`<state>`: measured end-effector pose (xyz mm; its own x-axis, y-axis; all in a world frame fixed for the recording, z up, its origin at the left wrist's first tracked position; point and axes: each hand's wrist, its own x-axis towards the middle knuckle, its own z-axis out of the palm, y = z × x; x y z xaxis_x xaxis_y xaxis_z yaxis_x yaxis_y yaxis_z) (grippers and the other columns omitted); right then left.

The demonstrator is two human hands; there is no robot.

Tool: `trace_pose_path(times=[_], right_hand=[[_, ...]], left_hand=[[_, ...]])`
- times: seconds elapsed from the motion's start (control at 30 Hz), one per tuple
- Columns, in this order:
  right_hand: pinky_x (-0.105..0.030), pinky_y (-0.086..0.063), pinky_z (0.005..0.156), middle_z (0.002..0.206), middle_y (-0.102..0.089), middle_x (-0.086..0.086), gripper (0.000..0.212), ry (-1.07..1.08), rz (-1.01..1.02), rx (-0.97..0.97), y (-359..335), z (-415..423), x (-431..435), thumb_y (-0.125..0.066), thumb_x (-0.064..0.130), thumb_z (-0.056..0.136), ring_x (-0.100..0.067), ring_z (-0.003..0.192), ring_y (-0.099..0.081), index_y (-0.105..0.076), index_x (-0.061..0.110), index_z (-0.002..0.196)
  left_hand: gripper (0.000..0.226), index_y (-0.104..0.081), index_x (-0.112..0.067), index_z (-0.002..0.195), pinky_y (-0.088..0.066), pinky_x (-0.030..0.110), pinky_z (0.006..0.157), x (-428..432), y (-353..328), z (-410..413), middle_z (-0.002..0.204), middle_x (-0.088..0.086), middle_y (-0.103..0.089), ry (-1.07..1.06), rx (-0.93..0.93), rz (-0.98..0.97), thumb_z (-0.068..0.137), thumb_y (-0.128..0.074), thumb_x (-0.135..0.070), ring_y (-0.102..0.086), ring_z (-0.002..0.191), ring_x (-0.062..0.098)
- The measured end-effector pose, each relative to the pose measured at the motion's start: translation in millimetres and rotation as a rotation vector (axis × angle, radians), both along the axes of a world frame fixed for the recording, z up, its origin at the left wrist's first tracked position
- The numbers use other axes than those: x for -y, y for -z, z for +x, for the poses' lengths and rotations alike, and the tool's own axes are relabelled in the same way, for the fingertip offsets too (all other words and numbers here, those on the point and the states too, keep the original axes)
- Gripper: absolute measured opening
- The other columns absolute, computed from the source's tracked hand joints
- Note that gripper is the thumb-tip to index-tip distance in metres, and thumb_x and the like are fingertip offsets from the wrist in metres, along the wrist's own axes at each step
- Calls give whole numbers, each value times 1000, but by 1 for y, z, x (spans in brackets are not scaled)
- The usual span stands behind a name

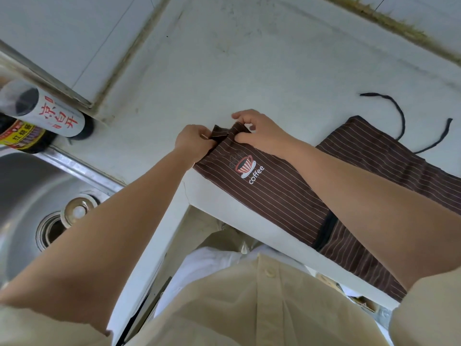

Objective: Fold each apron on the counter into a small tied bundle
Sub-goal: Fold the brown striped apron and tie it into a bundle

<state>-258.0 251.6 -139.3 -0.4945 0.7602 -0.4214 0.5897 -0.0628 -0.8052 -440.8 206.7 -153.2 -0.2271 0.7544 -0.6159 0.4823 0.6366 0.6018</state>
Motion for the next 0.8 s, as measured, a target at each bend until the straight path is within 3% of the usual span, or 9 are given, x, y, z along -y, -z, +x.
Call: trace_pose_path(times=[0.07,0.13,0.27,0.43,0.63,0.8], right_hand=[[-30,-51,87,110,-67,0,16,-6,-124,-21,-5,-3,1,-62,15,92,-13,93,-64,-62,16,108],[-29,-56,79,99,-72,-3,16,-22,-179,-45,-7,-5,3,-62,16,92,-16,82,-70,-62,12,108],[-26,-53,79,96,-71,1,18,-24,-48,-4,-3,-11,3,-65,21,91,-11,83,-68,-66,12,107],[-37,-56,83,97,-71,-7,21,24,-61,33,2,-17,-1,-66,23,91,-16,82,-68,-68,7,105],[-24,-56,71,91,-70,-2,13,48,-133,-96,-6,-20,-5,-64,17,92,-13,78,-69,-67,12,103],[-34,-56,83,100,-70,-9,15,48,-124,-88,0,-24,-12,-66,15,91,-20,87,-69,-63,12,105]], left_hand=[[7,-68,-16,78,-59,41,80,5,-2,0,85,14,-72,-145,158,50,83,-70,-12,-68,80,33],[13,-68,-16,76,-60,40,78,8,-3,0,79,13,-69,-219,218,37,84,-67,-6,-66,74,30],[12,-70,-13,80,-57,36,78,8,-6,-1,78,12,-68,-282,263,23,88,-62,-8,-64,74,27],[20,-69,-8,79,-53,36,77,9,-9,-5,75,10,-67,-278,414,35,90,-54,-14,-64,74,25],[18,-71,-19,92,-59,27,64,7,-9,-2,80,2,-74,-164,228,209,94,-56,-12,-70,67,16],[21,-68,-14,105,-59,30,66,3,-12,-5,80,4,-74,-86,291,212,95,-51,-7,-71,69,19]])
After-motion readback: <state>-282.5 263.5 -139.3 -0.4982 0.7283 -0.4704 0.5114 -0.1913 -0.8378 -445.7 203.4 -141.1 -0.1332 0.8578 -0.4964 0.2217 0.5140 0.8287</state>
